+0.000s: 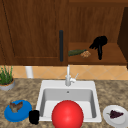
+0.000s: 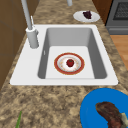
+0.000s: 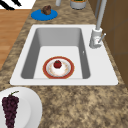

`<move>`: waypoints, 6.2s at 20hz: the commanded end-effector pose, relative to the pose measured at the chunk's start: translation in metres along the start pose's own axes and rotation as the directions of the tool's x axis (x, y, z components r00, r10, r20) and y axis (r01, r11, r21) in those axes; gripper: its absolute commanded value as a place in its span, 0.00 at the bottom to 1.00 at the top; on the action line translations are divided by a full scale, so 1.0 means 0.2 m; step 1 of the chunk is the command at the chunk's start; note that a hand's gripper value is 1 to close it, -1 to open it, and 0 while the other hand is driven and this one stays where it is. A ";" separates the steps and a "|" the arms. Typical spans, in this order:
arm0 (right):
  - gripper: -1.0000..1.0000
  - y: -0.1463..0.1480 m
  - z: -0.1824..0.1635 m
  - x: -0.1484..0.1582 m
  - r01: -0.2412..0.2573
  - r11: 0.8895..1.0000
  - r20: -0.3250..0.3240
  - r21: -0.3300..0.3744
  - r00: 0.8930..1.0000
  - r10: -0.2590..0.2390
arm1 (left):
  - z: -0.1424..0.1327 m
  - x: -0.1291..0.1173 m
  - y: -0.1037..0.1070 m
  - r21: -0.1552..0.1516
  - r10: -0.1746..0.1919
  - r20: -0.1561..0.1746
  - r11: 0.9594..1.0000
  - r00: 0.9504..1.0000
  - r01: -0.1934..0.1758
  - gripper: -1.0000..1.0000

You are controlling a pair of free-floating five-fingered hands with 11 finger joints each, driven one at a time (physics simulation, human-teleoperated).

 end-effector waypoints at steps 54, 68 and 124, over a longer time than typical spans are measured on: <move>0.00 2.32 -0.33 -0.31 -0.129 0.942 -0.050 -0.310 0.992 0.119 | 0.00 0.00 0.00 0.000 0.000 0.000 1.000 1.000 0.000 0.50; 0.50 2.47 -0.53 -0.68 -0.113 0.946 -0.009 -0.304 0.993 0.116 | 0.00 0.00 0.00 0.016 0.005 -0.008 1.000 1.000 -0.005 0.00; 0.50 2.48 -0.53 -0.73 -0.124 0.941 -0.049 -0.313 0.992 0.115 | -0.31 -0.01 0.67 0.146 0.068 -0.021 0.987 0.997 -0.065 0.00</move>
